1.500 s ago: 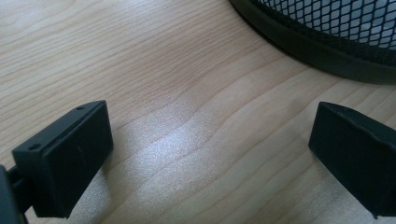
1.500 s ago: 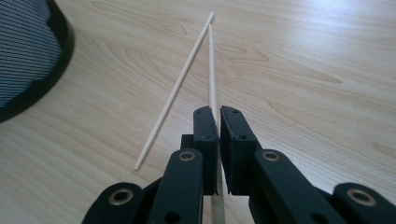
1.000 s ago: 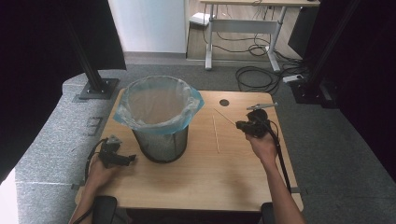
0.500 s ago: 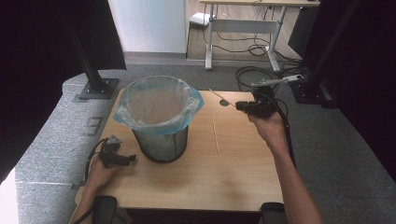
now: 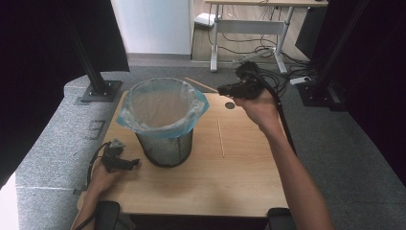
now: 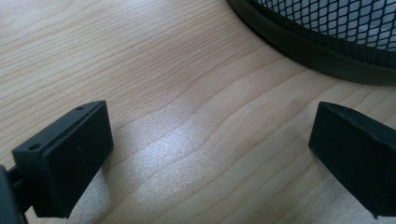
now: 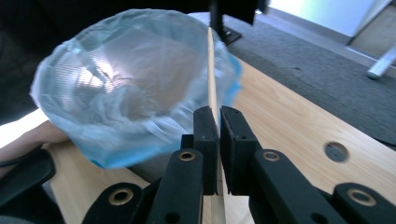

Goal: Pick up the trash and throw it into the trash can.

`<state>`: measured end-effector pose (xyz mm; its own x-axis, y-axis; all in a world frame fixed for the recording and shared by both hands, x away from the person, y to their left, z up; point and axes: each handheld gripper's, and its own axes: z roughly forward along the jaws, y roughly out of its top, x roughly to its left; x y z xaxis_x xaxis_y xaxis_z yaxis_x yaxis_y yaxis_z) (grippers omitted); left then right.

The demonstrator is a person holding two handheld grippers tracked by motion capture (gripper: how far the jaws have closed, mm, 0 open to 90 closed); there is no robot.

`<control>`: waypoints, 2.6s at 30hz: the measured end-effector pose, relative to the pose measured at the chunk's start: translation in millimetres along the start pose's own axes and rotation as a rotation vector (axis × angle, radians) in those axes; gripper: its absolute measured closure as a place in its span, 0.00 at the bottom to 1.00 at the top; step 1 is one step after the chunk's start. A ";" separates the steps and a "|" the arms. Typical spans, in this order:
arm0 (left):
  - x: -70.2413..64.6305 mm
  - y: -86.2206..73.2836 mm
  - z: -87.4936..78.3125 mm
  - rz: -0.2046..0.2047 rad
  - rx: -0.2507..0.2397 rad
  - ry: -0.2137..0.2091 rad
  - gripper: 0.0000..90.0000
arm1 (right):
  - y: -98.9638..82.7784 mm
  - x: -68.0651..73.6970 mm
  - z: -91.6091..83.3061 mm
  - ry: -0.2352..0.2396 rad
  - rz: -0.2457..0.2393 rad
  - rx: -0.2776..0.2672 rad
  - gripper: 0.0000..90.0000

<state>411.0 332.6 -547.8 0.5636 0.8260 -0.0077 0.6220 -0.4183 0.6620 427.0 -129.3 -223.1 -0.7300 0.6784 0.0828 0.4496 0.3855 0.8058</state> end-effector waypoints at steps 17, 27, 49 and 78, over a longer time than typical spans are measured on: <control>0.0 0.6 0.8 0.008 -0.002 -0.008 0.00 | 26.6 30.1 104.3 0.074 -0.055 0.089 0.47; -0.1 0.7 0.8 0.010 -0.002 -0.008 0.00 | -3.8 3.8 69.0 -0.094 -0.090 0.036 0.14; -0.7 0.8 0.8 0.006 -0.002 -0.006 0.00 | -162.6 -51.4 117.0 -0.159 0.084 0.090 0.06; -0.6 0.7 0.8 0.007 -0.001 -0.005 0.00 | -247.3 -51.6 191.5 -0.305 0.129 0.189 0.93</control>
<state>411.5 331.5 -547.9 0.5708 0.8211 -0.0073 0.6174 -0.4232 0.6631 452.0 -139.8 -539.0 -0.4869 0.8731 -0.0249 0.6358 0.3738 0.6753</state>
